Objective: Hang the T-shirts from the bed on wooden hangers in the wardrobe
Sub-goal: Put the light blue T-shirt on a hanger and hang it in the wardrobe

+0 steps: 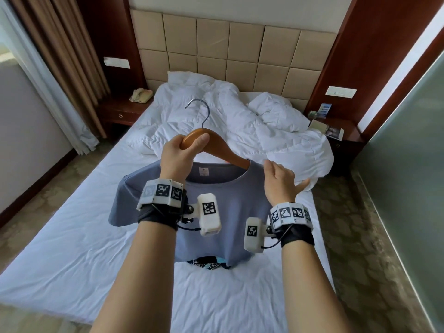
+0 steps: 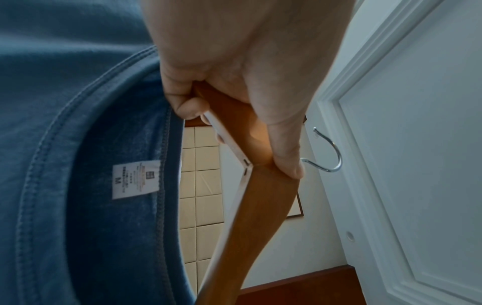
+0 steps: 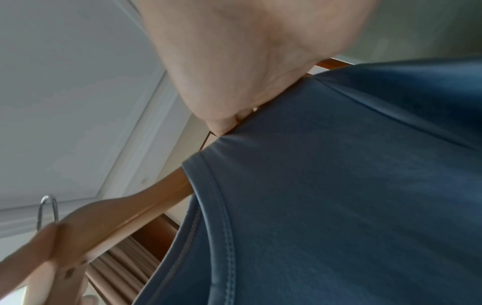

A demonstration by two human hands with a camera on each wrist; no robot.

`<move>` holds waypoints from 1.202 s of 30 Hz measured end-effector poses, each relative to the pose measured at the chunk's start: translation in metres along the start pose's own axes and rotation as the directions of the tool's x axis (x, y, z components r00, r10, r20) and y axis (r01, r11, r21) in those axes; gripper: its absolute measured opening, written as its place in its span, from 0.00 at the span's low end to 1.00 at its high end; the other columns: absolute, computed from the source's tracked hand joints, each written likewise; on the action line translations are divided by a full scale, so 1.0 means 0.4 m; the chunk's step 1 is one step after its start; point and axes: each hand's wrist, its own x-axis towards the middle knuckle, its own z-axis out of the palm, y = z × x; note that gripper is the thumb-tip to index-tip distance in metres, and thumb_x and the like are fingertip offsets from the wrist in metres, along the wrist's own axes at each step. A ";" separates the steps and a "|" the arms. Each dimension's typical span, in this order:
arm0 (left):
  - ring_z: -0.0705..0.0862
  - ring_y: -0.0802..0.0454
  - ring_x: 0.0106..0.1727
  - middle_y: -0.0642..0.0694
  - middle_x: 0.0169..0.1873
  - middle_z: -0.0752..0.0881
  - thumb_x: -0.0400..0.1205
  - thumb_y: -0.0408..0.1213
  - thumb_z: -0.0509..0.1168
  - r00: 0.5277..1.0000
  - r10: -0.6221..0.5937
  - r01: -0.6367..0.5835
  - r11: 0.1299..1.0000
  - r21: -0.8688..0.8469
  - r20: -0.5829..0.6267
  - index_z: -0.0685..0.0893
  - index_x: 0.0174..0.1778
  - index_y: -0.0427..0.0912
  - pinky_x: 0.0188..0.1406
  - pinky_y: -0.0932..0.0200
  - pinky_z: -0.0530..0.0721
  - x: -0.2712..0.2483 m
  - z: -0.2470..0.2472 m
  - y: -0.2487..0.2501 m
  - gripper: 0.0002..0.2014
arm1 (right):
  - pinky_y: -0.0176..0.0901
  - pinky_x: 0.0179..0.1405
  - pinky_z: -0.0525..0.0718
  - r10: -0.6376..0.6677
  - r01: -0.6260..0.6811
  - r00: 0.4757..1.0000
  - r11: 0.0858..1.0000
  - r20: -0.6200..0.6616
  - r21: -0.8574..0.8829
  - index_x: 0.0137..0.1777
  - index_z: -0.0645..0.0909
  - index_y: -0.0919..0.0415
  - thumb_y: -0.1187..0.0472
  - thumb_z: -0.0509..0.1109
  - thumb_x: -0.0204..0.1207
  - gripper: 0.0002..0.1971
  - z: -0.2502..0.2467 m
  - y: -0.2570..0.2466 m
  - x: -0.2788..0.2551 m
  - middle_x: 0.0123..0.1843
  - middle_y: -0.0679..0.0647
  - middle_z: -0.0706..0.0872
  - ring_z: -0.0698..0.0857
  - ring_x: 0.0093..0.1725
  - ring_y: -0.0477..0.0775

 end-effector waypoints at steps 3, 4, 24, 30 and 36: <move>0.80 0.53 0.37 0.48 0.34 0.82 0.69 0.63 0.76 0.999 -0.007 0.007 1.000 0.016 0.036 0.83 0.39 0.41 0.42 0.55 0.78 0.025 -0.009 -0.011 0.26 | 0.75 0.78 0.33 0.009 -0.009 1.000 1.000 -0.022 -0.015 0.37 0.79 0.52 0.48 0.52 0.88 0.21 0.012 -0.015 -0.004 0.45 0.46 0.87 0.81 0.61 0.53; 0.81 0.53 0.37 0.48 0.34 0.82 0.67 0.65 0.75 0.999 -0.016 0.015 1.000 0.007 0.046 0.83 0.39 0.42 0.42 0.54 0.78 0.034 -0.012 -0.015 0.27 | 0.75 0.78 0.33 -0.004 0.004 1.000 1.000 -0.030 -0.004 0.36 0.78 0.51 0.48 0.52 0.88 0.20 0.017 -0.022 -0.008 0.44 0.46 0.87 0.82 0.60 0.53; 0.78 0.56 0.32 0.53 0.28 0.80 0.67 0.64 0.75 0.918 0.068 -0.046 0.997 -0.066 0.390 0.81 0.35 0.44 0.36 0.55 0.76 0.173 -0.002 -0.031 0.24 | 0.51 0.42 0.81 -0.142 0.148 0.989 0.974 0.047 -0.173 0.43 0.78 0.48 0.44 0.71 0.78 0.11 0.040 -0.219 -0.075 0.39 0.51 0.86 0.84 0.43 0.61; 0.75 0.53 0.32 0.53 0.27 0.76 0.78 0.66 0.67 0.823 0.183 -0.292 0.948 0.125 0.538 0.73 0.32 0.47 0.32 0.55 0.69 0.166 0.091 0.045 0.25 | 0.50 0.39 0.80 -0.085 0.060 0.991 0.973 -0.101 -0.224 0.47 0.81 0.55 0.46 0.69 0.80 0.12 -0.058 -0.190 -0.077 0.38 0.52 0.85 0.82 0.40 0.62; 0.75 0.44 0.58 0.46 0.47 0.82 0.74 0.76 0.57 0.692 0.312 -0.661 0.635 0.399 0.651 0.81 0.47 0.46 0.46 0.48 0.78 0.103 0.198 0.149 0.33 | 0.47 0.30 0.72 0.038 -0.065 0.981 0.989 -0.191 -0.134 0.40 0.77 0.57 0.47 0.70 0.78 0.14 -0.219 -0.114 -0.104 0.31 0.52 0.81 0.80 0.32 0.59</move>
